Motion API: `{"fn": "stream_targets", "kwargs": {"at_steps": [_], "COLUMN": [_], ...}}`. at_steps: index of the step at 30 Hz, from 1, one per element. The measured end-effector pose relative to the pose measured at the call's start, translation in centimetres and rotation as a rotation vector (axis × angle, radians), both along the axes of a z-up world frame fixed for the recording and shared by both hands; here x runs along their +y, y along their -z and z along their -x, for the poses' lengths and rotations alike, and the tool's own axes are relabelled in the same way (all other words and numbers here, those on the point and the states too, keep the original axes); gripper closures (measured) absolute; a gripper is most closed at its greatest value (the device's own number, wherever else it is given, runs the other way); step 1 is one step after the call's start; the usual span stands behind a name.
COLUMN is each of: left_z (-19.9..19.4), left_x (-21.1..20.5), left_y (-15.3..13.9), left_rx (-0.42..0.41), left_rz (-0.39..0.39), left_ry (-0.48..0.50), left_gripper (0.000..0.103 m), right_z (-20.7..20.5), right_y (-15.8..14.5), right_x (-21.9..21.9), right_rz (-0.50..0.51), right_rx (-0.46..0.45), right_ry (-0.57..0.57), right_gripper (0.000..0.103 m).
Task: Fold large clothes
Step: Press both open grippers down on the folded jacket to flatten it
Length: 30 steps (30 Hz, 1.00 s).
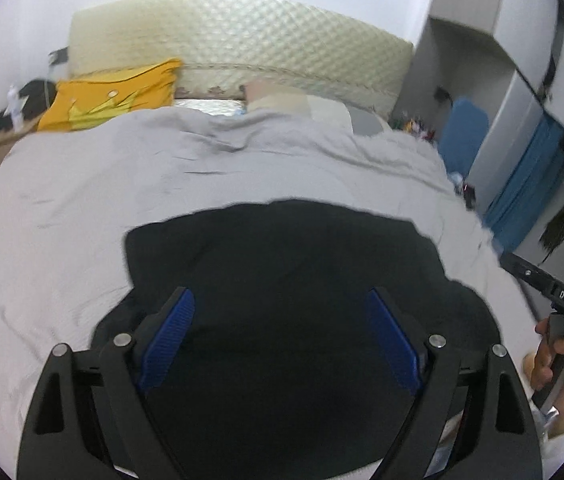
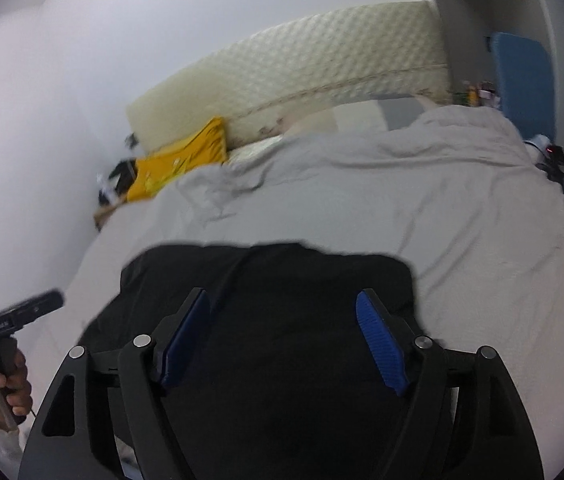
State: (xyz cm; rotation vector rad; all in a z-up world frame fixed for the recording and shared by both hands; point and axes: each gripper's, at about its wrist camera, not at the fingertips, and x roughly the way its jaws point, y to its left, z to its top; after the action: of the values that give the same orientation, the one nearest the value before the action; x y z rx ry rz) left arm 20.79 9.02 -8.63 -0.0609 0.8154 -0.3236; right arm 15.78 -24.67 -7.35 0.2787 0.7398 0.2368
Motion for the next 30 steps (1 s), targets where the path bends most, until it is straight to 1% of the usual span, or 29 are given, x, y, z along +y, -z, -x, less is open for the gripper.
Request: {"fn": "stream_targets", "kwargs": {"at_steps": [2,4,6,9,11,13,15,17,20,23,26,30], "left_z": [-1.0,-1.5,-2.7,-3.5,-4.2,-4.4,-4.7,-4.7,-5.1,-5.9,-6.6,-7.0], "left_x": [-1.5,-2.1,-2.9,-3.6,-3.6,-3.3,-3.5,-3.7,-4.0,-4.0,-4.1,-4.4], "left_y": [1.1,2.1,3.5,5.2,6.5,6.9,7.3,7.5,8.0,8.6,9.0,9.6], "left_rx": [-0.012,-0.011,0.002,0.006,0.016,0.015,0.009,0.003,-0.009,0.001,0.007,0.013], "left_rz": [-0.039,-0.059,-0.085,-0.124,-0.117,-0.102,-0.109,-0.115,-0.133,-0.124,-0.12,-0.135], "left_ry": [0.001,-0.003,-0.01,-0.014,-0.019,-0.026,-0.029,-0.036,-0.048,-0.059,-0.067,-0.065], "left_gripper": [0.015,0.015,0.015,0.015,0.014,0.014,0.013,0.012,0.011,0.01,0.008,0.006], "right_z": [-1.1,-2.3,-3.1,-4.0,-4.4,-4.5,-4.6,-5.0,-5.7,-6.4,-7.0,-7.6], "right_y": [1.6,3.2,4.4,5.9,6.6,7.2,7.7,8.1,8.5,8.9,9.2,9.5], "right_x": [1.9,3.4,4.4,5.6,5.8,5.8,6.0,6.2,6.7,7.0,6.5,6.2], "right_rz": [0.031,0.057,0.083,0.139,0.151,0.16,0.167,0.175,0.2,0.217,0.196,0.184], "right_rx": [0.018,0.03,0.032,0.036,0.024,0.01,0.004,0.008,0.019,0.039,0.062,0.079], "right_ry": [-0.007,-0.014,-0.026,-0.029,-0.025,-0.017,-0.005,0.001,0.006,0.018,0.023,0.017], "right_gripper": [0.028,0.027,0.027,0.027,0.026,0.023,0.018,0.016,0.013,0.008,0.006,0.004]}}
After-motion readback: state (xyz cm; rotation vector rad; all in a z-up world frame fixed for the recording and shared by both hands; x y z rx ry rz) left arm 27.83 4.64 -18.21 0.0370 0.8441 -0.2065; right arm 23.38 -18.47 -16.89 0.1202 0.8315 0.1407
